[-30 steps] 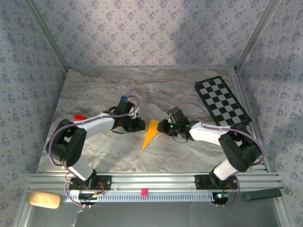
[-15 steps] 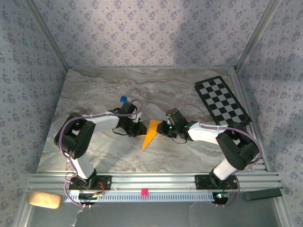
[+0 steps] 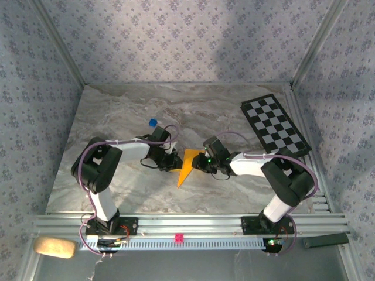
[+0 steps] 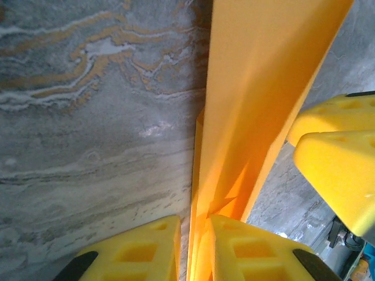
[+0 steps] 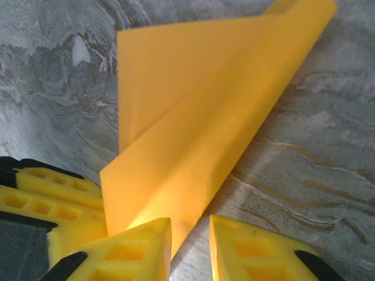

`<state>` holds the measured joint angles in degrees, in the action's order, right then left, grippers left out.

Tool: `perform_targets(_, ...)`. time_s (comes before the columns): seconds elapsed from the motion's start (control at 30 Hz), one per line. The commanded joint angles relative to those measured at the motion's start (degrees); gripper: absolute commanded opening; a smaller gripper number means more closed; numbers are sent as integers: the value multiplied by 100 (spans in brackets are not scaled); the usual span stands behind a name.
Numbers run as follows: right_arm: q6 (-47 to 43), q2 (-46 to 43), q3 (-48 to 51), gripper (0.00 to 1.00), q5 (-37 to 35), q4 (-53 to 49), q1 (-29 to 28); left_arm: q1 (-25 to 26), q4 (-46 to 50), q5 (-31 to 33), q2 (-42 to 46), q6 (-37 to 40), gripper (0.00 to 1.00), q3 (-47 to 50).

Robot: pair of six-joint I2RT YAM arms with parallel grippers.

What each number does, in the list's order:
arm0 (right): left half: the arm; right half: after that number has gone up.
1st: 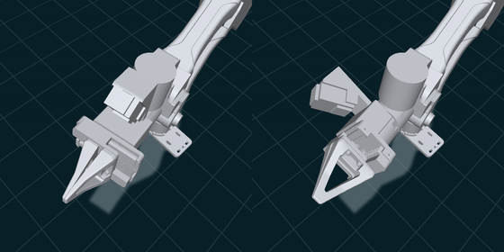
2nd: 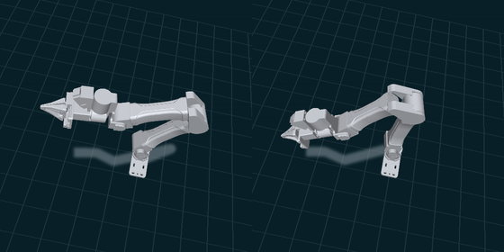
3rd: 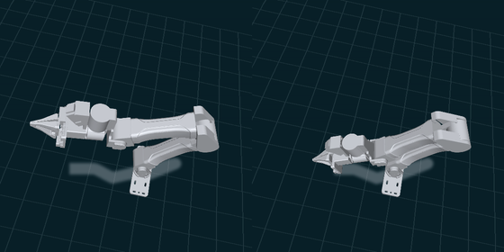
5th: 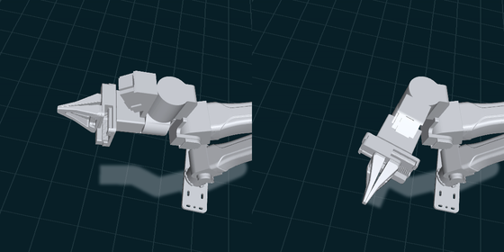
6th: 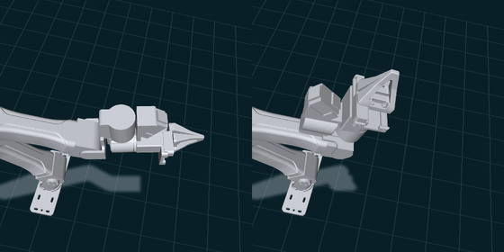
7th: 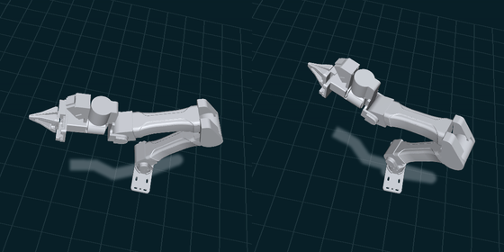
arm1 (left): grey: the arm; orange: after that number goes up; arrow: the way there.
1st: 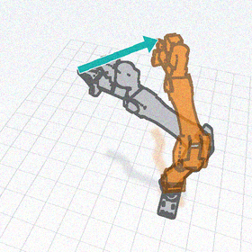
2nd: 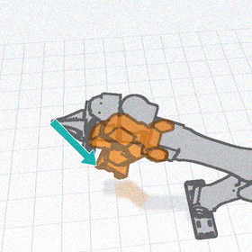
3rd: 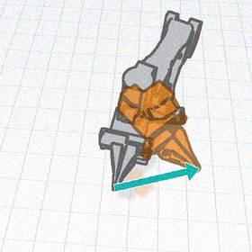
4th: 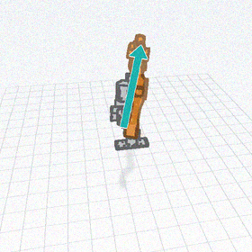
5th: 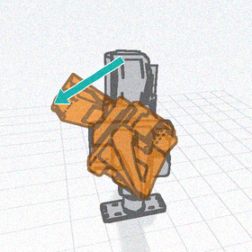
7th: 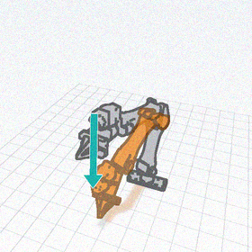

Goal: Fold a paper plane with a square sheet of paper (pick it up from the middle)
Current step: Move a paper plane to the center of the table.

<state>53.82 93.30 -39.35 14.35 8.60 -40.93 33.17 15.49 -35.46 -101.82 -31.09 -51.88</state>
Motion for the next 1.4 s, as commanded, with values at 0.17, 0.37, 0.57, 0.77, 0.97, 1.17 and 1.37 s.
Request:
perform_targets(0.17,135,152,50,24,59,111,-65,40,-2,-57,109,19,19,-21)
perform_targets(0.37,146,231,28,23,143,224,-71,56,-136,-601,-153,42,19,-68)
perform_targets(0.57,155,274,33,22,173,258,-85,55,-292,-781,-128,-37,20,-72)
perform_targets(0.77,168,304,44,22,226,324,-88,53,-512,-1019,-202,-138,20,-76)
perform_targets(0.97,134,265,62,22,270,309,-64,61,-562,-1174,-208,-89,14,-102)
perform_targets(1.17,161,123,111,23,274,310,-14,76,-651,-1252,-186,-130,4,-147)
perform_targets(1.37,194,-310,183,26,96,117,-1,111,-386,-769,75,-23,0,-189)
